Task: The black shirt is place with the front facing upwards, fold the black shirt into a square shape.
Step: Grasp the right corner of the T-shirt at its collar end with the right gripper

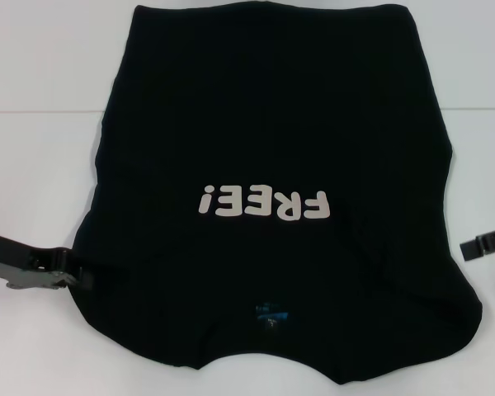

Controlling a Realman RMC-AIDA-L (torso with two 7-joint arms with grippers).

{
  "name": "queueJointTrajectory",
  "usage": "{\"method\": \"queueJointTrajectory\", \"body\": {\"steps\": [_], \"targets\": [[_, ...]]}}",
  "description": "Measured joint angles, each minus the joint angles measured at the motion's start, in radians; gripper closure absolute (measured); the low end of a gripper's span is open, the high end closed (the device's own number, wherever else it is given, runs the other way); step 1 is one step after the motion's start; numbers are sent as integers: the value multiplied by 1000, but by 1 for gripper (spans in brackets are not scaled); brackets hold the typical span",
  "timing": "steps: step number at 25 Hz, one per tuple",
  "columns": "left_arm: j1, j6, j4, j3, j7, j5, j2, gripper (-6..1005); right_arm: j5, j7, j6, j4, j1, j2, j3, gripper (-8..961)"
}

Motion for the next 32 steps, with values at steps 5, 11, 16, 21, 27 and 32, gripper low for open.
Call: {"method": "queueJointTrajectory", "body": {"steps": [5, 11, 16, 21, 27, 32], "targets": [[0, -1, 1, -7, 13, -1, 1, 977, -58, -5, 67, 85, 14, 12, -4, 98], [-4, 2, 1, -8, 14, -3, 2, 978, -67, -12, 93, 119, 17, 30, -33, 122], [-4, 3, 1, -9, 14, -3, 2, 977, -68, -10, 109, 139, 22, 40, -86, 142], [-3, 2, 0, -9, 14, -4, 2, 975, -69, -12, 123, 120, 23, 56, -116, 161], [-3, 0, 0, -9, 14, -5, 1, 976, -71, -11, 129, 117, 24, 63, -159, 185], [-1, -3, 0, -9, 14, -5, 1, 978, -72, -7, 128, 113, 23, 60, -160, 378]]}}
